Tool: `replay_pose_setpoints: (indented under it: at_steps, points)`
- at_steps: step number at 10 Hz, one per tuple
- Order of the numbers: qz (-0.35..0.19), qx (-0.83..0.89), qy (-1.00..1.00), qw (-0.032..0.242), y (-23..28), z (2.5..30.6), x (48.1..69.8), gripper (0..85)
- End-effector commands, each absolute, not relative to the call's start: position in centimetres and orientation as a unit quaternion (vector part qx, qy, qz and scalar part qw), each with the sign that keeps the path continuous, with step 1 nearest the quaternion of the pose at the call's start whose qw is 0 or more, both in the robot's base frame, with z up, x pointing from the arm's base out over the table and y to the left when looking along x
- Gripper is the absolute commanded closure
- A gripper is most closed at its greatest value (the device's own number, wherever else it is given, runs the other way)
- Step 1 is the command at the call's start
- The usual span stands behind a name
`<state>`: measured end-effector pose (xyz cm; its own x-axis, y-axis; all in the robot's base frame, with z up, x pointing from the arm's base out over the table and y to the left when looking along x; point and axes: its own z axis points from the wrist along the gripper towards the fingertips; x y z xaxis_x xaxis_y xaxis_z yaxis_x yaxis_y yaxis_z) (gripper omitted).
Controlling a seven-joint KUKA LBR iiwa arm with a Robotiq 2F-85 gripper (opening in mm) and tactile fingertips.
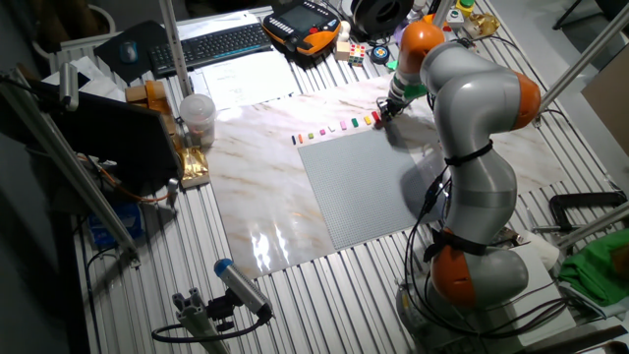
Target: Build with small Lego blocks
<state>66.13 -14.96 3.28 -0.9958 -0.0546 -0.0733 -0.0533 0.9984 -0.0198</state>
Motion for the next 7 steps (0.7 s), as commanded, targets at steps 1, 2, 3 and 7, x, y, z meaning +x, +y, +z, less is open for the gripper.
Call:
replay_pose_setpoints:
  at_steps: [1, 2, 3, 7]
  points:
    - [-0.007, -0.028, 0.999, 0.038, -14.94, 3.09, 66.19, 49.7]
    - [-0.007, -0.030, 0.999, 0.039, -14.92, 2.97, 66.25, 49.7]
    - [-0.007, -0.030, 0.999, 0.041, -14.92, 2.83, 66.31, 49.7]
    - [-0.012, -0.028, 0.999, 0.045, -15.13, 2.49, 66.44, 50.0]
